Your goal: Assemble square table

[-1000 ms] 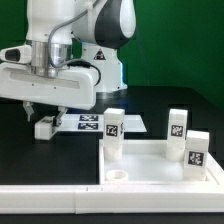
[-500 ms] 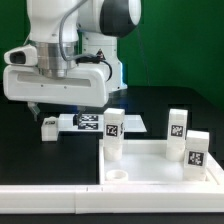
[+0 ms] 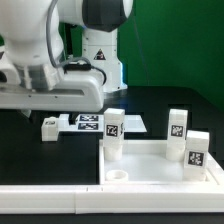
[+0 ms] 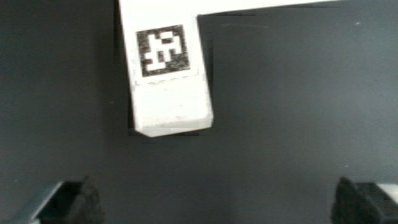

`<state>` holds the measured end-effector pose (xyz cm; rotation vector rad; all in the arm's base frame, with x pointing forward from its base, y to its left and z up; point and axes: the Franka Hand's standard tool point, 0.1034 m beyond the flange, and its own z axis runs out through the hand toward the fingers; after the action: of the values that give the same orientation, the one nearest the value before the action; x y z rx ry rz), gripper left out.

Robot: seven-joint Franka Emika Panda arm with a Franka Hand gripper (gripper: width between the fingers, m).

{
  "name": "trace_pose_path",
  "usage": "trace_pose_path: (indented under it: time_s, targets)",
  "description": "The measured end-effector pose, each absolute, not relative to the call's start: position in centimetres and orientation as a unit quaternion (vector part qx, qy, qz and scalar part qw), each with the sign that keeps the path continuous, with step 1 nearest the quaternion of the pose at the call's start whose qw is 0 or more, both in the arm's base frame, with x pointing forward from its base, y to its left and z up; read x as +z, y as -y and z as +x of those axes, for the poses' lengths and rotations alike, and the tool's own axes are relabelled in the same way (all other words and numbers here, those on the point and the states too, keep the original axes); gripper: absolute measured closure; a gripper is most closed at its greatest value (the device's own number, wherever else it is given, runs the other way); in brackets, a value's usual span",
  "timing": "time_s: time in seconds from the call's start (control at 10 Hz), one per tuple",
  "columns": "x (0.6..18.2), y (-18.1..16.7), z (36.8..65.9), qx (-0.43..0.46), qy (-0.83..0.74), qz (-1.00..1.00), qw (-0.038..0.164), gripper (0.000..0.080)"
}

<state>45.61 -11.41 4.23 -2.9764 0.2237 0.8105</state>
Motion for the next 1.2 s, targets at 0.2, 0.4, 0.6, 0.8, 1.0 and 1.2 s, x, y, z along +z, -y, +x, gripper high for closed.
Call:
trace_pose_path:
  time_s: [0.2, 0.4, 0.6, 0.8, 1.0, 1.2]
  targets:
    - [4.1, 11.3, 45.0, 0.329, -0.075, -0.94, 0.038, 0.015]
    - [3.3, 11.8, 43.2, 0.368, -0.087, -0.925, 0.045, 0.015]
    - [2.6, 12.0, 42.2, 0.388, -0.1, -0.915, 0.043, 0.015]
    - [1.7, 12.0, 40.9, 0.406, -0.108, -0.907, 0.042, 0.015]
    - [1.0, 12.0, 40.1, 0.409, -0.11, -0.905, 0.038, 0.015]
    - [1.0, 12.0, 40.1, 0.409, -0.111, -0.905, 0.039, 0.0264]
